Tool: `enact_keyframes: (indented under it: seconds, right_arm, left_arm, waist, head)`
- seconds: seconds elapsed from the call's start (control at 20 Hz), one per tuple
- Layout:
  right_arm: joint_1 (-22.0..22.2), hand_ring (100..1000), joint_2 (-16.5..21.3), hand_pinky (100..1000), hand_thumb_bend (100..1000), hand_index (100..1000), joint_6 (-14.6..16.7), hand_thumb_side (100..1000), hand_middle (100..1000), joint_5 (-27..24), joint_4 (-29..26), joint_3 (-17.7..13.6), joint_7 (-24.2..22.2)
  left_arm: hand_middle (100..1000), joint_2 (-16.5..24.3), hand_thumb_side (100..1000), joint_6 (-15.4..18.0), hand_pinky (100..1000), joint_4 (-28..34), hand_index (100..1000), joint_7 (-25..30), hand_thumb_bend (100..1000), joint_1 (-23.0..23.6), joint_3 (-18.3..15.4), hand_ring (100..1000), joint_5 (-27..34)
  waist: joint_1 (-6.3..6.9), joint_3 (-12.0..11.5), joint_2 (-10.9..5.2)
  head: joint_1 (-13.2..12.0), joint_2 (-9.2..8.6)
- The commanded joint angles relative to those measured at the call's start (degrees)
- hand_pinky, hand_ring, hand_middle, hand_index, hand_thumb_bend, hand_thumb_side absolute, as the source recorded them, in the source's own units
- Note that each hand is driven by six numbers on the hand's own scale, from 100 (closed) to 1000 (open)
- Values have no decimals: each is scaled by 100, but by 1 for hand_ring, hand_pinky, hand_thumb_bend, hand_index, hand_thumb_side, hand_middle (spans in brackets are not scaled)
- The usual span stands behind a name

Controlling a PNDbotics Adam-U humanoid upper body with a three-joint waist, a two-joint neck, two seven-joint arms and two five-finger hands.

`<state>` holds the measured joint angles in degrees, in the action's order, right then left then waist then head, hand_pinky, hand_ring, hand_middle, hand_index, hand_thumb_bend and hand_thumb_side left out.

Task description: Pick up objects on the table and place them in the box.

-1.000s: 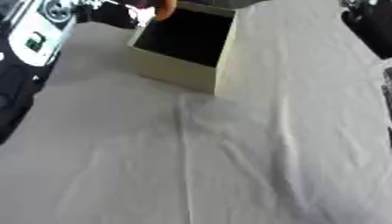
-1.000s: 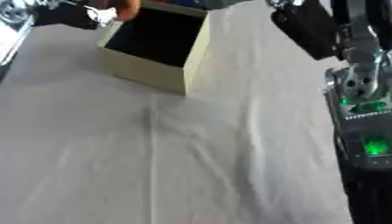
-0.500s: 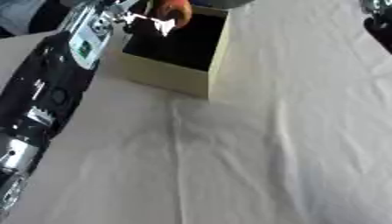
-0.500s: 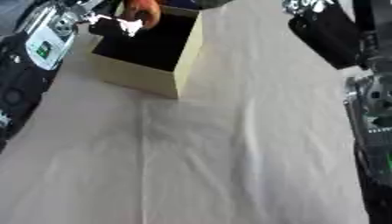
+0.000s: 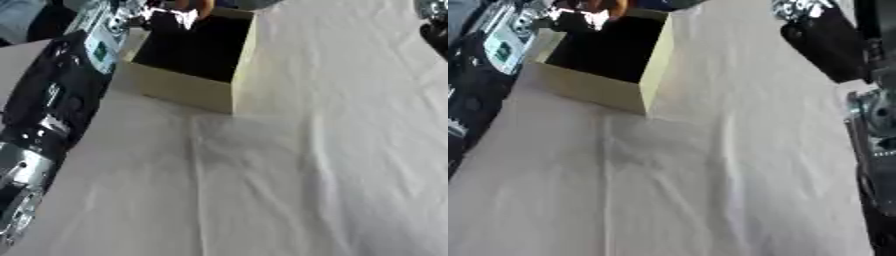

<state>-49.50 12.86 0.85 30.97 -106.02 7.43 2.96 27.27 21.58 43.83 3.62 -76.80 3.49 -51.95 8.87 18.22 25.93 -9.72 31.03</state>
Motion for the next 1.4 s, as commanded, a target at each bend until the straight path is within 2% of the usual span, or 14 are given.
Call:
enact_keyframes:
  seconds: [0.05,0.3,0.35,0.5,0.6,0.7,0.75,0.9,0.95,1.05,1.15,1.2,1.25,1.4]
  right_arm:
    - [-113,757,-1,804,100,765,3,752,564,-42,-123,-15,3]
    - [-80,757,9,803,100,764,-8,755,563,-72,-140,-22,14]
    - [-76,757,9,803,100,764,-7,754,564,-77,-146,-23,17]
    - [-62,757,10,803,100,764,-10,756,564,-88,-160,-30,30]
    - [-46,757,13,802,100,764,-14,756,563,-92,-164,-34,36]
    - [-37,757,19,802,100,764,-18,757,563,-99,-163,-35,39]
    - [-34,757,22,802,100,763,-19,757,563,-101,-162,-36,39]
    - [-16,757,26,801,100,763,-24,759,563,-110,-158,-40,43]
    - [-7,757,26,801,100,763,-25,759,563,-113,-159,-41,45]
    - [11,757,25,801,100,763,-27,759,563,-120,-161,-44,48]
    - [32,757,23,800,100,763,-30,760,563,-124,-164,-51,52]
    - [44,757,23,800,100,763,-34,760,563,-126,-164,-56,56]
    - [56,757,23,800,100,763,-39,760,563,-127,-163,-60,59]
    - [95,758,18,800,100,762,-44,760,563,-127,-170,-73,71]
  left_arm:
    - [564,143,323,96,328,-70,609,75,100,-168,-124,518,14]
    - [588,130,225,207,395,-208,651,531,100,-153,-126,561,-16]
    - [594,135,182,192,425,-229,665,652,100,-145,-123,581,-43]
    - [595,146,140,30,441,-290,669,1029,100,-107,-126,593,-259]
    - [607,138,166,-49,463,-295,683,1186,100,-80,-139,610,-388]
    - [629,134,235,-80,496,-293,705,1283,100,-63,-156,637,-455]
    - [693,134,308,-83,541,-291,745,1321,100,-58,-160,690,-473]
    - [774,139,464,-54,637,-285,843,1454,271,-48,-156,784,-528]
    - [809,145,541,-44,665,-278,886,1489,367,-46,-155,816,-549]
    - [830,156,603,-49,717,-238,908,1465,439,-40,-170,849,-605]
    - [831,154,639,-53,712,-202,909,1352,464,-33,-208,845,-576]
    - [821,156,628,-54,696,-187,898,1291,429,-29,-220,831,-540]
    - [800,160,590,-57,665,-168,878,1225,353,-25,-228,806,-497]
    - [777,172,563,-68,622,-112,850,1076,270,-6,-226,774,-302]
  waist:
    - [-21,36,-126]
    - [34,92,-130]
    - [40,95,-133]
    - [53,101,-143]
    - [58,97,-146]
    - [58,91,-146]
    - [58,88,-146]
    - [59,77,-150]
    - [60,74,-154]
    - [58,68,-163]
    - [56,65,-175]
    - [55,62,-182]
    - [53,57,-189]
    - [36,24,-222]
  head:
    - [-53,-105]
    - [-77,-84]
    - [-77,-80]
    - [-82,-62]
    - [-80,-52]
    - [-78,-31]
    - [-79,-22]
    - [-81,-9]
    - [-82,-2]
    - [-81,8]
    - [-84,25]
    - [-84,33]
    - [-84,40]
    - [-80,83]
